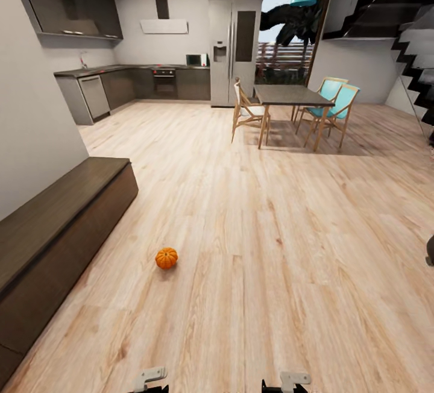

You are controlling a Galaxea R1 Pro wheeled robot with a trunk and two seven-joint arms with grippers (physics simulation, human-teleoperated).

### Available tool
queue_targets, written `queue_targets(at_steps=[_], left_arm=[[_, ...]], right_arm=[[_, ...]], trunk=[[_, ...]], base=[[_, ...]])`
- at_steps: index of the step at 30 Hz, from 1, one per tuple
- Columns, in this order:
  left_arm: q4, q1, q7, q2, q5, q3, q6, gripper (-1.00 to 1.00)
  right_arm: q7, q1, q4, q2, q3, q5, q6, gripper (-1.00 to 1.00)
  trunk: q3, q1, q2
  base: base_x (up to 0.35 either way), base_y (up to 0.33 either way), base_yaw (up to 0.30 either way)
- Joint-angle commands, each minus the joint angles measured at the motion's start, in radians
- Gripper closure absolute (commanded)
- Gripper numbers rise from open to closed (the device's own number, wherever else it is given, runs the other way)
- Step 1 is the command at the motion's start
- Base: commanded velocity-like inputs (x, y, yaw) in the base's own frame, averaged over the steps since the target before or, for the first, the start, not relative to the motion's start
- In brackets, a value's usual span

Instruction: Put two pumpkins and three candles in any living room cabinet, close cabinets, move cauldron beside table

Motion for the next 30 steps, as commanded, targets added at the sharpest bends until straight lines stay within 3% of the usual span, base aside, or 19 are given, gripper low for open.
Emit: queue_targets(at_steps=[1, 14, 30], left_arm=[[0.0, 0.0, 0.0, 0.0, 0.0, 0.0, 0.0, -1.0], [0.001, 0.0, 0.0, 0.0, 0.001, 0.001, 0.0, -1.0], [0.002, 0.0, 0.0, 0.0, 0.0, 0.0, 0.0, -1.0]], right_arm=[[0.0, 0.0, 0.0, 0.0, 0.0, 0.0, 0.0, -1.0], [0.0, 0.0, 0.001, -0.002, -0.001, -0.002, 0.0, -1.0], [0.001, 0.0, 0.002, -0.004, 0.0, -0.002, 0.0, -1.0]], trunk=[[-0.001, 0.0, 0.0], [-0.017, 0.0, 0.0], [-0.019, 0.0, 0.0]], base=[[0.0, 0.0, -0.221], [0.0, 0.0, -0.186], [0.0, 0.0, -0.286]])
